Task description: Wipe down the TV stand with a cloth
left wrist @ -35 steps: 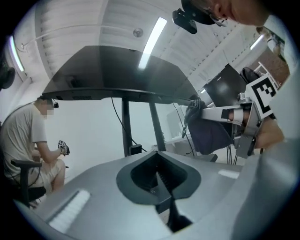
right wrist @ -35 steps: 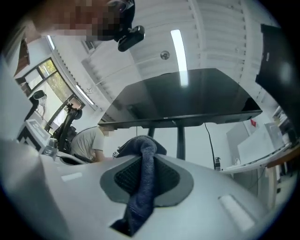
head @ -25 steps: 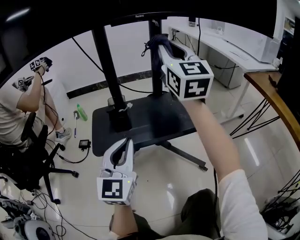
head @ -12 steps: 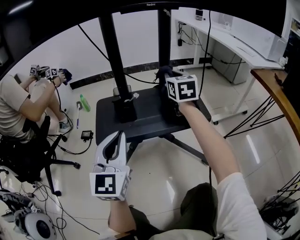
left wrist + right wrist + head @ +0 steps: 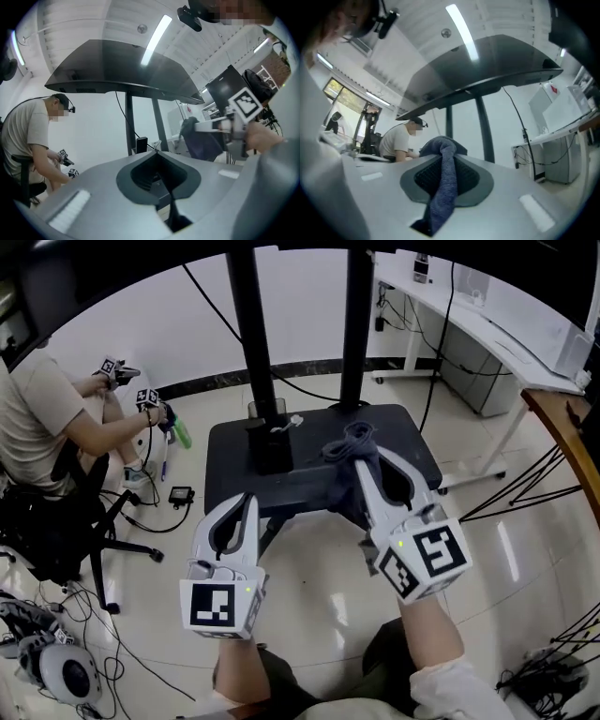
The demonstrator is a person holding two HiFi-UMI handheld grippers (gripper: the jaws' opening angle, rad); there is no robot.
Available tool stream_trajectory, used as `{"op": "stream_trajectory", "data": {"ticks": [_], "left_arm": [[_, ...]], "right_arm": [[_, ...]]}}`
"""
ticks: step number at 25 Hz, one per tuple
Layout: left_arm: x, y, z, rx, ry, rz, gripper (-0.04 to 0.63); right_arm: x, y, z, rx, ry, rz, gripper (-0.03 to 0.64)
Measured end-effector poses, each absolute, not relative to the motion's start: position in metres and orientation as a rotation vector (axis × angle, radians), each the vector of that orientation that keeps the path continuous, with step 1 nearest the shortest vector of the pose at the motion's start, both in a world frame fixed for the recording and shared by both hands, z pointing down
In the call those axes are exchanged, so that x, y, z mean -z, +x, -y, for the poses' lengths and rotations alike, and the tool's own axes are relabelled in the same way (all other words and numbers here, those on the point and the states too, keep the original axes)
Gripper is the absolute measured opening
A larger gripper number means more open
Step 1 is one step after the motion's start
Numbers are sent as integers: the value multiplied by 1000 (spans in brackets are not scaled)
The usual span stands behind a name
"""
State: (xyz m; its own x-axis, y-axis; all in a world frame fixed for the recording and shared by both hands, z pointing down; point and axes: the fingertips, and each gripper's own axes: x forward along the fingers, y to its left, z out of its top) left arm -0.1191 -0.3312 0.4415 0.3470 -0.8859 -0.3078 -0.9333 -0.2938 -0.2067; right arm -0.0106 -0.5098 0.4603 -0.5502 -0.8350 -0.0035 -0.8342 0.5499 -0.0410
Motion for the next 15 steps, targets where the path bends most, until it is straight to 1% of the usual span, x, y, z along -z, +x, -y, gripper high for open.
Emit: {"op": "stream_trajectory", "data": {"ticks": [5, 9, 10, 13, 15], "left_arm": [[-445, -166, 334, -140, -2182, -1743, 66], [-474, -220, 324, 38, -2211, -1926, 66], [-476, -232, 322, 35, -2195, -1946, 66], [-460, -263, 318, -135, -2073, -1925, 66], [-456, -274, 314, -167, -2046, -1932, 66]], "right_arm": [[-456, -76, 440, -93, -1285, -2741, 55], [-453, -127, 391, -184, -1145, -2731, 54], [-452, -140, 385, -191, -1124, -2734, 54], [-447, -186, 411, -138, -1147, -2767, 54], [-444, -214, 455, -64, -1255, -2795, 54]]}}
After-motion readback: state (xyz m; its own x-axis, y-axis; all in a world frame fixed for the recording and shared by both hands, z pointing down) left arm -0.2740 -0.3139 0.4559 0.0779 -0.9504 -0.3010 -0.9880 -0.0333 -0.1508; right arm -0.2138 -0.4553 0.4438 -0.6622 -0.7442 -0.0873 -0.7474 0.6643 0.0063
